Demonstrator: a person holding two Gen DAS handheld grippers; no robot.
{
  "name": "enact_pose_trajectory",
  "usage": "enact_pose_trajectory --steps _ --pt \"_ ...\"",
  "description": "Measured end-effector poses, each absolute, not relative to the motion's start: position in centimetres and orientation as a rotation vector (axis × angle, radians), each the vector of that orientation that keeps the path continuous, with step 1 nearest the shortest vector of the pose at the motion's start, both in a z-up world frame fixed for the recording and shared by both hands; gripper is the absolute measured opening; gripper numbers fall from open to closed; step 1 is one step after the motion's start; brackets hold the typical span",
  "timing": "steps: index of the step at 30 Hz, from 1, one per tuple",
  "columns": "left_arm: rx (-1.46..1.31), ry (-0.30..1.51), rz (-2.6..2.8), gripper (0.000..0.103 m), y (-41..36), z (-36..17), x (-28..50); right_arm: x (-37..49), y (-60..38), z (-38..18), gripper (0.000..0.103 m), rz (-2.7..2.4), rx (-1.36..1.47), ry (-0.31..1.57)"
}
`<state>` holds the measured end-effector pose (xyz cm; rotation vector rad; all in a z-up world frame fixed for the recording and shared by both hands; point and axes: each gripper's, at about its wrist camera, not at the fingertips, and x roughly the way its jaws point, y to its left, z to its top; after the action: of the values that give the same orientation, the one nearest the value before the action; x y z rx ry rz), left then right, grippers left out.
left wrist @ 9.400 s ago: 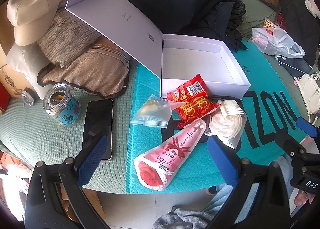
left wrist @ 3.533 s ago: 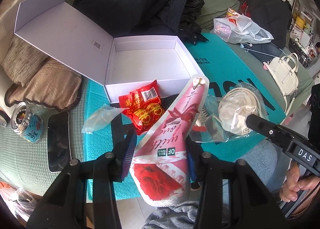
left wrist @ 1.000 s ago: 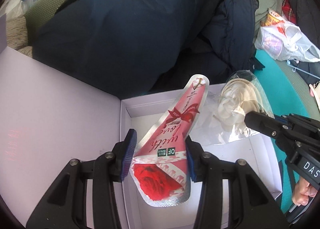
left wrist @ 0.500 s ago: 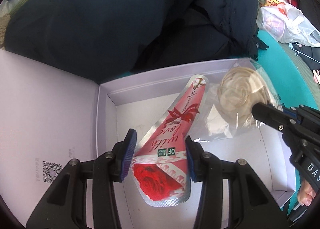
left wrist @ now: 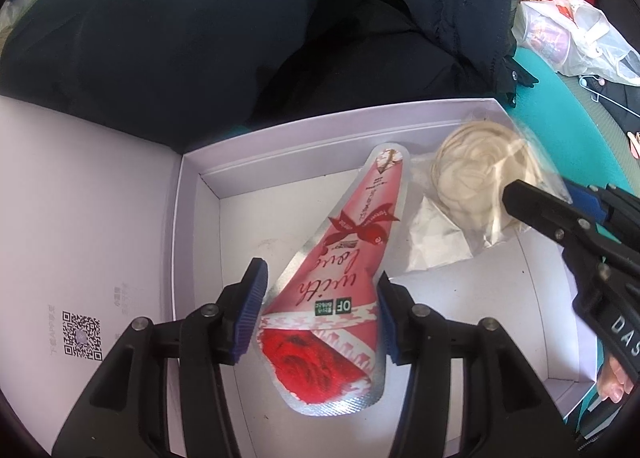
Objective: Organize objects
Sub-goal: 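Lower the pink pouch into the box with the left tool while the right tool releases the flower bag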
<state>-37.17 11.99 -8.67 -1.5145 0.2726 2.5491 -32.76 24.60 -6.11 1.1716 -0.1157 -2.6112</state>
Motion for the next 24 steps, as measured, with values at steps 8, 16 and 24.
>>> enact_pose_trajectory --steps 8,16,24 --pt "-1.500 0.279 2.570 0.056 12.4 -8.3 -36.1 -32.3 24.8 -5.0 0.043 -2.657 1.130 -0.138" --pt "-1.508 0.280 2.580 0.058 11.8 -7.0 -35.1 -31.3 25.3 -3.1 0.048 -2.704 1.113 -0.147" --pt "-1.462 0.241 2.602 0.065 11.3 -3.1 -34.2 -28.6 25.9 -0.2 0.053 -2.748 1.097 -0.058"
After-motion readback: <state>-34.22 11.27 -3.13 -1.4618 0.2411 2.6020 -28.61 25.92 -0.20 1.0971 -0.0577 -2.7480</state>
